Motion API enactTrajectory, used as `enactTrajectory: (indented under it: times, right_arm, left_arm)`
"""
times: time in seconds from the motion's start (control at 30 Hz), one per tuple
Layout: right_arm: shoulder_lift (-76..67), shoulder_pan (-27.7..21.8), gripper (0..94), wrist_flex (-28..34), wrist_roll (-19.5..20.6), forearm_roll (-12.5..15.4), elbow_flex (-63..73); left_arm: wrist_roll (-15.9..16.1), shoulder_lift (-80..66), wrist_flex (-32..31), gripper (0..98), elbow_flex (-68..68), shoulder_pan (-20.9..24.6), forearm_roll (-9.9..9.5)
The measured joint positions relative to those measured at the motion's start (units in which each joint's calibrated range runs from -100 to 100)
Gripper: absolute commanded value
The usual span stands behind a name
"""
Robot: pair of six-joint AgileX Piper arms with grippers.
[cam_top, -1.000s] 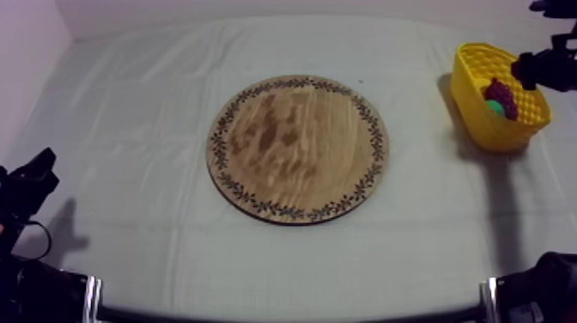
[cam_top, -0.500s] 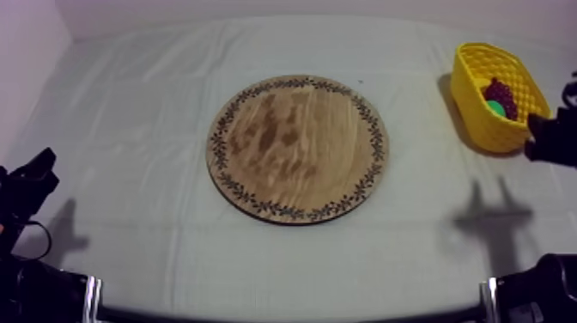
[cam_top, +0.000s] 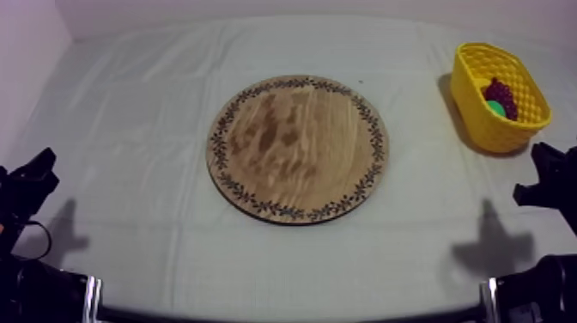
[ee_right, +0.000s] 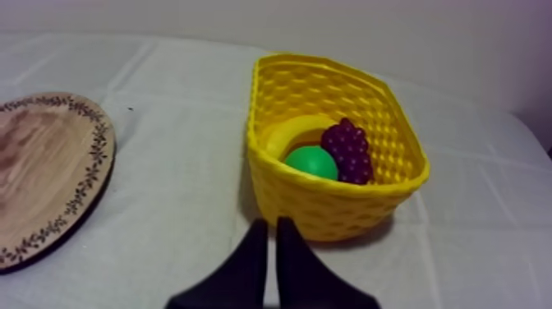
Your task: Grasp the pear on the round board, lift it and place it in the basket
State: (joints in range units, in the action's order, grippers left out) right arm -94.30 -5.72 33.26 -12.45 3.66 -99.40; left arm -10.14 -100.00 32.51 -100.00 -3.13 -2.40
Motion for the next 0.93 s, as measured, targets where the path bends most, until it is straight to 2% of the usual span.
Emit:
enactTrajectory:
  times: [0.1, 0.27, 0.33, 0.43, 0.67, 0.93]
  right_arm:
    - [-1.14, 0.98, 0.5, 2.11, 1.82, -0.10, -0.13]
    - [-1.30, 2.04, 2.7, 1.99, 4.77, -0.28, -0.13]
    - [-1.30, 2.12, 1.8, 2.13, 5.48, -1.18, -0.13]
    - [-1.30, 2.20, 0.9, 2.32, 5.20, -1.56, -0.13]
    - [-1.35, 2.20, 0.5, 2.39, 1.00, -1.93, -0.13]
    - [-1.35, 2.20, 0.5, 2.48, 1.22, -1.93, -0.13]
  left_arm:
    - [0.00, 0.00, 0.00, 0.1, 0.00, 0.00, 0.00]
    - [0.00, 0.00, 0.00, 0.1, 0.00, 0.00, 0.00]
    - [0.00, 0.00, 0.00, 0.1, 0.00, 0.00, 0.00]
    - [0.00, 0.00, 0.00, 0.1, 0.00, 0.00, 0.00]
    - [0.00, 0.00, 0.00, 0.1, 0.00, 0.00, 0.00]
    - [0.00, 0.00, 0.00, 0.1, 0.00, 0.00, 0.00]
